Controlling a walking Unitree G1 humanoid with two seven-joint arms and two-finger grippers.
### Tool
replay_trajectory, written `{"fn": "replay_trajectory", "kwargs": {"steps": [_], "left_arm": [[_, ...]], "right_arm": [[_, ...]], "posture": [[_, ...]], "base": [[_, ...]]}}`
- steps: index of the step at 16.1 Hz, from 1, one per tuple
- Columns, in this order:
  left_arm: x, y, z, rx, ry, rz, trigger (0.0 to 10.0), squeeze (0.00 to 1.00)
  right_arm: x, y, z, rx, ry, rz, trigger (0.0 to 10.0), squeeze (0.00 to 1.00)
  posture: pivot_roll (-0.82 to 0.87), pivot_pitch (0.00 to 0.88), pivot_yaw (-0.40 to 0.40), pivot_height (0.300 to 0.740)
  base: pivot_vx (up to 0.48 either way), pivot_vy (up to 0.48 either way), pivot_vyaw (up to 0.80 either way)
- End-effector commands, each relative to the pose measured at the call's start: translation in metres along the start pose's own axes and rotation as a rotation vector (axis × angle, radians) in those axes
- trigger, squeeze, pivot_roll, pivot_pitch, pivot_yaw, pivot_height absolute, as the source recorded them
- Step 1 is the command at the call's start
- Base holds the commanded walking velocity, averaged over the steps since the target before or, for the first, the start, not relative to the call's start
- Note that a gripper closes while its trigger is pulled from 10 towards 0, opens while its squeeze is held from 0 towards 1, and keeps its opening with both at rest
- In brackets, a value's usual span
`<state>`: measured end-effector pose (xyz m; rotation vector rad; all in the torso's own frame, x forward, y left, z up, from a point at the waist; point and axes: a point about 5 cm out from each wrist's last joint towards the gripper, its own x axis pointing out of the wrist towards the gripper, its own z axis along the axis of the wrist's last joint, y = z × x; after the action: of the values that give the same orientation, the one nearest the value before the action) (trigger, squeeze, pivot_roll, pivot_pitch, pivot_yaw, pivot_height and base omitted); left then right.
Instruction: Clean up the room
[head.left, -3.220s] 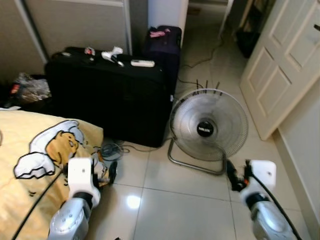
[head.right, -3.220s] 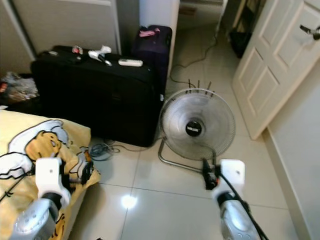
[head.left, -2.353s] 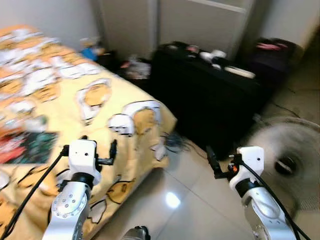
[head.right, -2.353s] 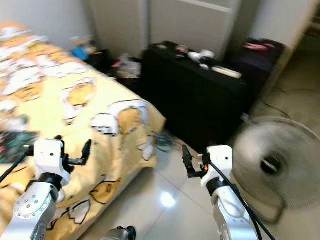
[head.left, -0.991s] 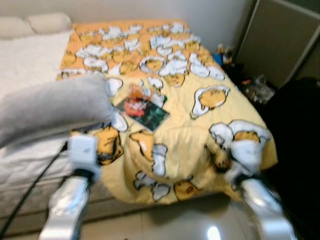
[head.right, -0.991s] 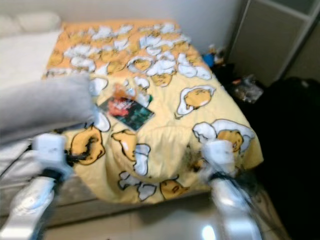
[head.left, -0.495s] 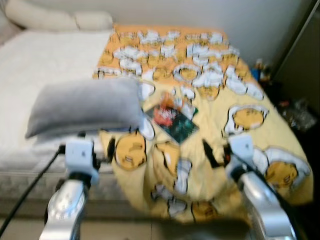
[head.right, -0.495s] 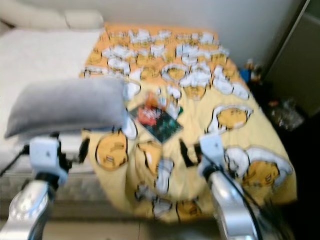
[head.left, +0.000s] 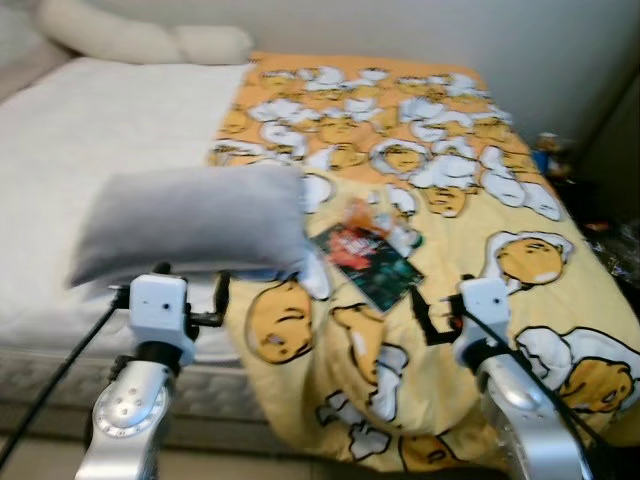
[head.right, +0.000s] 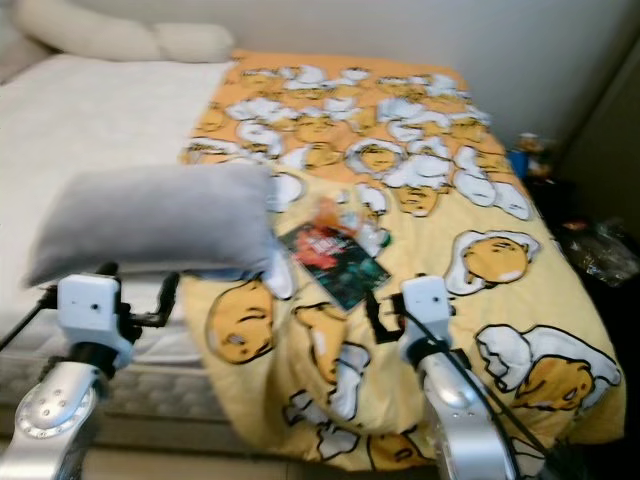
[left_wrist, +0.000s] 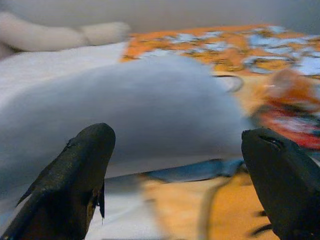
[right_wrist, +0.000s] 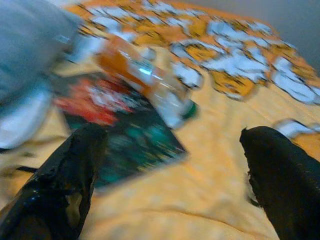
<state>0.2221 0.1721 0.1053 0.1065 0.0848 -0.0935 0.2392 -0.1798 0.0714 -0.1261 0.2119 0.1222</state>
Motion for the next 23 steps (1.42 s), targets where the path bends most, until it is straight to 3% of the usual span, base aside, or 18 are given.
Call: {"fn": "replay_trajectory", "kwargs": {"steps": [1,8,11,16,19,21,22,23], "left_arm": [[0.001,0.003,0.003,0.02,-0.009,-0.003,10.0,0.0],[0.001,0.001,0.002,0.019,-0.009,-0.01,10.0,0.0],[0.001,0.0,0.003,0.012,-0.019,-0.004,10.0,0.0],[0.002,-0.004,0.003,0.026,-0.018,-0.029,10.0,0.0],[0.008,-0.009,0.007,0.035,-0.021,-0.1,10.0,0.0],[0.018,-0.02,0.009,0.018,-0.005,-0.235,10.0,0.0],[0.018,-0.02,0.009,0.018,-0.005,-0.235,10.0,0.0],[0.025,-0.026,0.015,0.02,-0.004,-0.346,10.0,0.0]], "right_arm": [[0.002,0.0,0.005,-0.01,-0.019,-0.008,10.0,0.0],[0.001,-0.001,0.005,-0.016,-0.021,-0.014,10.0,0.0],[0.001,-0.002,0.005,-0.013,-0.021,-0.021,10.0,0.0],[0.008,-0.006,0.013,0.067,-0.051,-0.013,10.0,0.0],[0.031,-0.013,0.027,0.02,-0.055,0.029,10.0,0.0],[0.055,-0.021,0.035,-0.113,-0.006,0.097,10.0,0.0],[0.055,-0.021,0.035,-0.113,-0.006,0.097,10.0,0.0],[0.075,-0.035,0.047,-0.221,0.024,0.144,10.0,0.0]], "posture": [[0.01,0.0,0.005,0.74],[0.01,0.0,0.002,0.74],[0.01,0.0,0.0,0.74],[0.01,0.0,0.005,0.74],[-0.01,0.0,0.016,0.74],[-0.02,0.0,0.021,0.74],[-0.02,0.0,0.021,0.74],[-0.02,0.0,0.029,0.74]], "base": [[0.337,0.0,0.0],[0.327,0.0,0.0],[0.0,0.0,0.0],[0.0,0.0,0.0],[0.0,0.0,0.0],[0.0,0.0,0.0],[0.0,0.0,0.0],[0.0,0.0,0.0]]}}
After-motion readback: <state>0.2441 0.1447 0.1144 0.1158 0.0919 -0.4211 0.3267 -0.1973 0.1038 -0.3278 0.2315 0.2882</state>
